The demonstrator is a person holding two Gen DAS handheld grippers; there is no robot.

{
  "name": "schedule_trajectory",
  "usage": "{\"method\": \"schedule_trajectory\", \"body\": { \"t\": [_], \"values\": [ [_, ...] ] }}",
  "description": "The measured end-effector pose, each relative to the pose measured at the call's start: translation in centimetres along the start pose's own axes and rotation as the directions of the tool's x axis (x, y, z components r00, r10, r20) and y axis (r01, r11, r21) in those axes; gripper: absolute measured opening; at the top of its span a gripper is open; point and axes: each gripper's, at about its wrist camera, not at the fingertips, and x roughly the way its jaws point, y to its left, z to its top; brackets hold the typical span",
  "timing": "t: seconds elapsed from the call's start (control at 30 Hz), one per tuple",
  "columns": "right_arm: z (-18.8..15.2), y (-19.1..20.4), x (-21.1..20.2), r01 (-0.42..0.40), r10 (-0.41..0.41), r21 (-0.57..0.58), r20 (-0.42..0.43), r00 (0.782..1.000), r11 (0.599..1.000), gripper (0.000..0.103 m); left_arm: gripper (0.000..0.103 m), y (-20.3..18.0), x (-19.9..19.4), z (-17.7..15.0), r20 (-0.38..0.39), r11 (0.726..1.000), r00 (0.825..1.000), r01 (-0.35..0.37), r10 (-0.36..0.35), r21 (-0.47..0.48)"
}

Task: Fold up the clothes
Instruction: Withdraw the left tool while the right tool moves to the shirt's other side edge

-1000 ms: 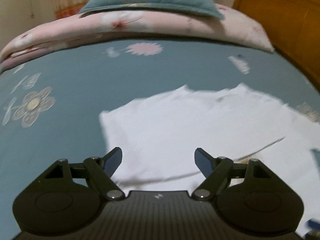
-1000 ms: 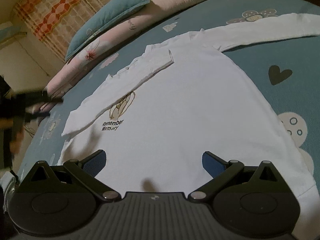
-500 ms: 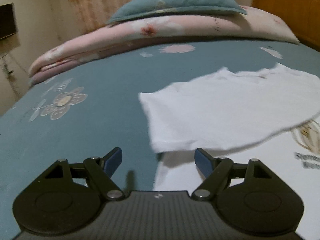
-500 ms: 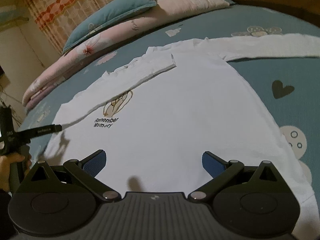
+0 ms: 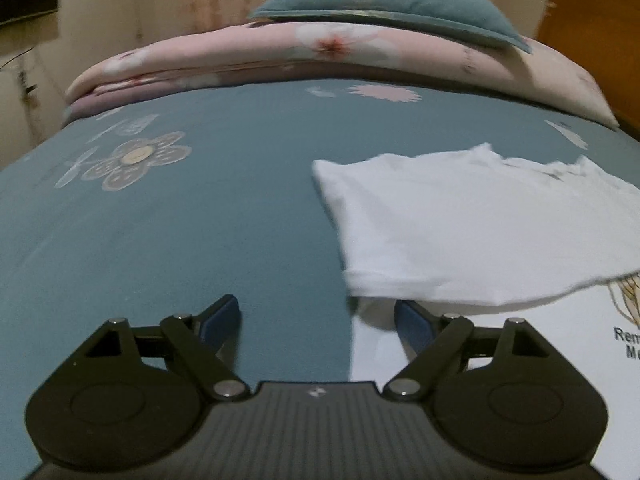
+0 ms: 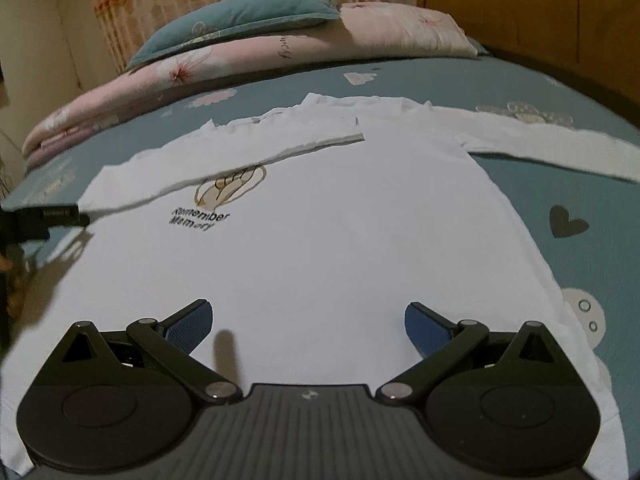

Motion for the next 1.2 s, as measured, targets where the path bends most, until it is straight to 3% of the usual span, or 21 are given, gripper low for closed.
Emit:
{"method": "schedule_trajectory", "body": {
  "t": [0.07, 0.2, 0.4, 0.47, 0.57, 0.7, 0.8, 0.97, 1.1, 1.2],
  "values": [
    [-0.2, 0.5, 0.1, 0.023, -0.023, -0.030, 0.002, 1.000, 0.999, 0.103, 0.085, -0.3, 0.5, 0.3, 0.017, 1.000, 1.000, 0.005, -0.005, 0.014],
    [-0.7, 1.5, 0.4, 0.067, -0.067, -0.093, 0.013, 0.998, 0.993, 0.103, 0.095, 1.3, 1.7, 0.6, -0.012, 0.994, 0.999, -0.051, 0.050, -0.095],
    [-0.5, 1.4, 0.5, 0.062, -0.062, -0.103, 0.003, 0.998, 0.993, 0.103, 0.097, 0.7, 1.2, 0.1, -0.029, 0.991, 0.994, -0.105, 0.103, -0.086],
    [0.2, 1.1, -0.1, 0.023, -0.025, -0.093, -0.014, 1.000, 0.995, 0.100, 0.099, 0.8, 1.3, 0.1, -0.036, 0.990, 0.994, -0.103, 0.100, -0.098],
    [2.3, 0.6, -1.7, -0.090, 0.090, -0.092, 0.000, 0.996, 0.992, 0.085, 0.100, 0.9, 1.5, 0.3, -0.041, 0.989, 0.994, -0.109, 0.105, -0.100],
    [8.4, -0.3, -3.5, -0.206, 0.210, -0.087, 0.046, 0.977, 0.975, 0.078, 0.101, 1.1, 1.5, 0.5, -0.057, 0.991, 0.994, -0.100, 0.096, -0.091],
    [12.2, -2.6, -0.9, -0.288, 0.287, 0.059, 0.025, 0.958, 0.956, 0.067, 0.100, 1.2, 1.1, 0.8, -0.078, 0.997, 0.995, -0.062, 0.059, -0.036],
    [16.6, -6.7, 5.4, -0.376, 0.403, 0.325, -0.018, 0.915, 0.868, 0.064, 0.100, 1.5, 0.0, 1.5, -0.082, 0.997, 0.994, 0.074, -0.072, 0.026],
    [15.7, -9.3, 11.3, -0.296, 0.380, 0.515, -0.062, 0.923, 0.804, 0.064, 0.100, 1.7, -0.9, 1.8, -0.060, 0.981, 0.980, 0.190, -0.187, 0.045],
    [14.8, -10.6, 14.2, -0.278, 0.385, 0.592, -0.059, 0.921, 0.756, 0.064, 0.100, 1.9, -1.6, 2.1, -0.046, 0.960, 0.961, 0.275, -0.272, 0.061]
  ]
}}
